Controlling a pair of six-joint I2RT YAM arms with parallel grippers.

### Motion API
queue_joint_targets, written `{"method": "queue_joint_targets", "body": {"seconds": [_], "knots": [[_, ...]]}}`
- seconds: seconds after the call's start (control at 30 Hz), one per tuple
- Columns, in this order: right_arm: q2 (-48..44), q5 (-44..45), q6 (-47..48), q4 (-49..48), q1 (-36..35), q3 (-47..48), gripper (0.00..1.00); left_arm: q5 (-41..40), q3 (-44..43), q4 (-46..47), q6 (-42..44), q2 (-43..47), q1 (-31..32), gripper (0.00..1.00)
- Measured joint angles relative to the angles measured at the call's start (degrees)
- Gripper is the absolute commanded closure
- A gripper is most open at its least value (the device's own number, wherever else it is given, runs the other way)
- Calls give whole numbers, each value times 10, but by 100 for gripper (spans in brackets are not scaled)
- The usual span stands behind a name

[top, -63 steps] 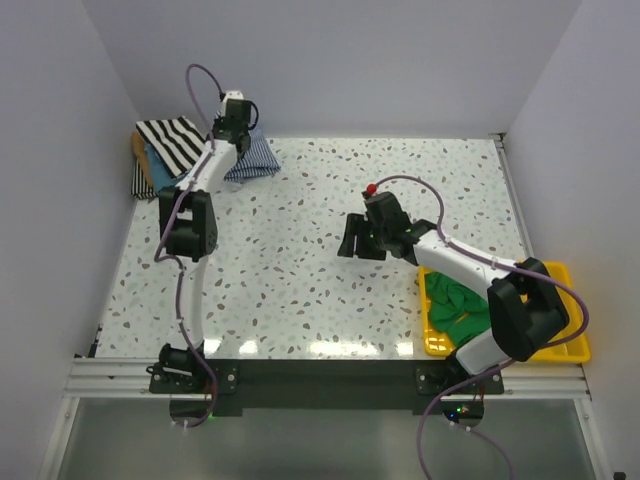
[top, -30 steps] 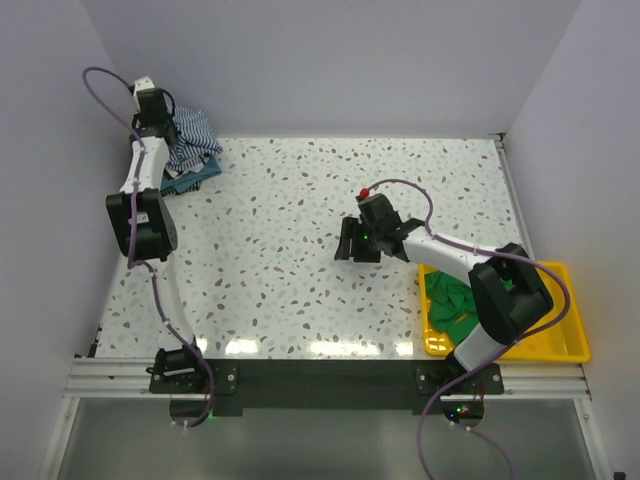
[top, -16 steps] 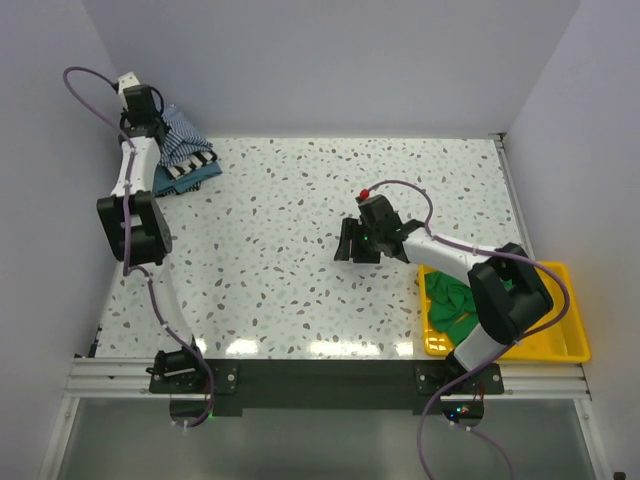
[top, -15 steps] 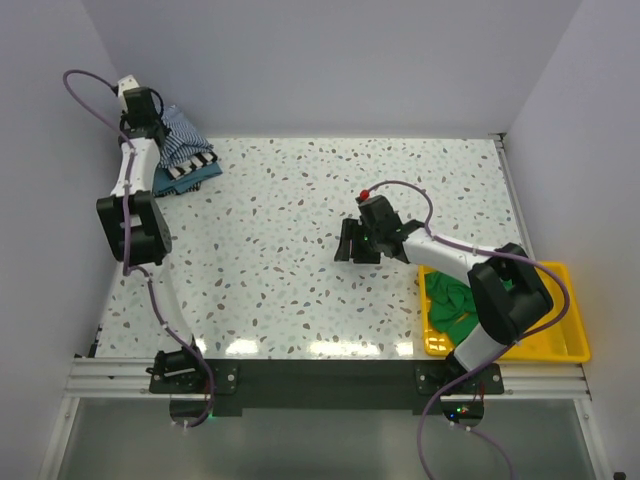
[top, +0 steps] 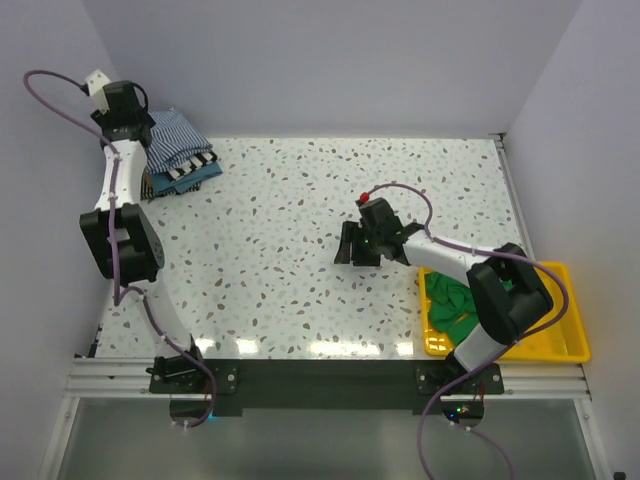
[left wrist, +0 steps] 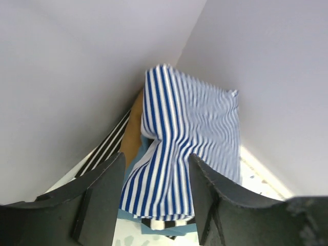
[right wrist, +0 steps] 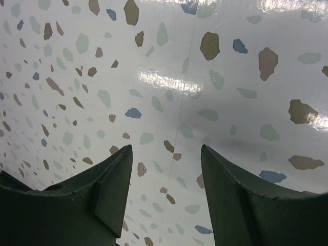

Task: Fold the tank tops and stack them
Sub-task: Neatly place the folded tank top to the corner, then grab the tank top from the pile

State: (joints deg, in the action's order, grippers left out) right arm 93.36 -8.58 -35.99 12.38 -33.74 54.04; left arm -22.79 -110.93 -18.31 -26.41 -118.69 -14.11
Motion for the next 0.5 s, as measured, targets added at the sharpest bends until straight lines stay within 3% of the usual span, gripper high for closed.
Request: {"method": "queue_joint_targets", "body": {"seconds": [0.23, 0.5], "knots": [[0, 0, 0, -1, -1, -1, 41, 57, 20, 78, -20, 83, 5, 57], [0, 0, 0, -9, -3, -4, 41, 135, 36, 160, -52, -38, 0, 70]]}}
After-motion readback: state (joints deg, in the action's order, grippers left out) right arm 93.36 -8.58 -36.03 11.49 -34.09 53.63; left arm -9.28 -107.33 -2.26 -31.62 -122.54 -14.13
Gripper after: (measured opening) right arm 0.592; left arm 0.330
